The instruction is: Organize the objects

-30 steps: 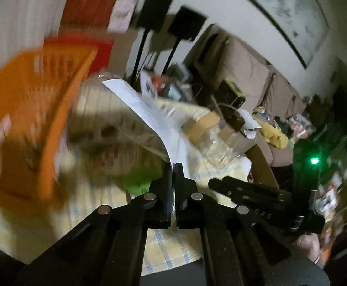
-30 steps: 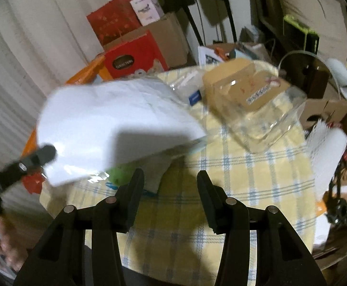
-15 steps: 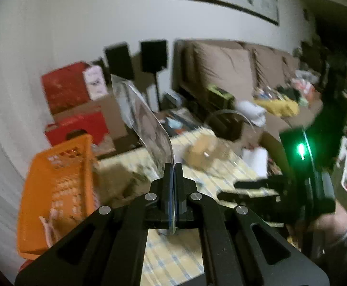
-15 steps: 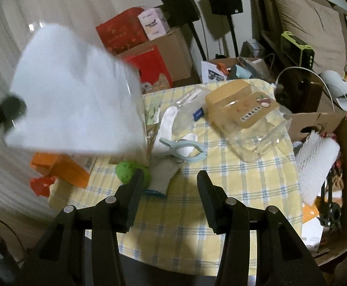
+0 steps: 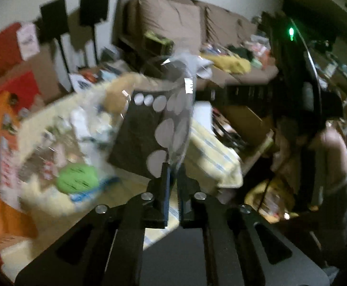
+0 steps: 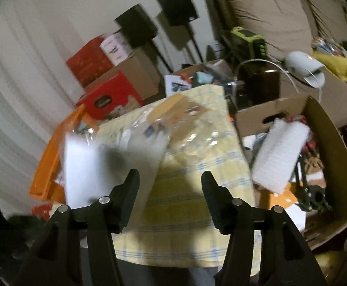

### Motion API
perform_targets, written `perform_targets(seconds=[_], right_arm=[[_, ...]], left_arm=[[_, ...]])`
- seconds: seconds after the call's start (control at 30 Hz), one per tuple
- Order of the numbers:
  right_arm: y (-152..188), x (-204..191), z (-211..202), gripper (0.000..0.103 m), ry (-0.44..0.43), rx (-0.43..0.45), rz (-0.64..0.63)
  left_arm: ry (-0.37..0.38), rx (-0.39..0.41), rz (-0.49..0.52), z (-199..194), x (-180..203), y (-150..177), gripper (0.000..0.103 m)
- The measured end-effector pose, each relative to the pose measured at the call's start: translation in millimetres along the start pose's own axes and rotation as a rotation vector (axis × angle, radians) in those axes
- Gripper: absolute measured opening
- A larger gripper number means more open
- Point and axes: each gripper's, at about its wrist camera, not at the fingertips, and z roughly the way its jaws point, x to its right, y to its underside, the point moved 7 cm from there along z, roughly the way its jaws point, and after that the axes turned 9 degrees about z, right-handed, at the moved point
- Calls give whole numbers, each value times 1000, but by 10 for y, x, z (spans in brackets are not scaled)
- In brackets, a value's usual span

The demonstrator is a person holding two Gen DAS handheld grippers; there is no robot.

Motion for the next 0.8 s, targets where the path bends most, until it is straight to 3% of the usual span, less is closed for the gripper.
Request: perform_targets(seconds=[0.13,0.2,0.27,0.43,0.53,0.8], right_arm=[[54,210,36,61,-40,-56,60],[108,326,70,61,-54,-80,89],[150,429,85,61,-49,-88,113],[171,635,74,61,-55,-81,178],[118,818,16,61,-11,-51,209],[89,841,-97,61,-48,-58,200]], left_arm=[[88,-28,-75,114,1,177,26],[144,-37,-139,140,-54,262,46],[183,-50,-192,175,-136,349,55],[182,-68,-270,237,-342,485,55],[212,-69,-300,275,-388,519,55],[252,-137,-156,277,-131,659,57]])
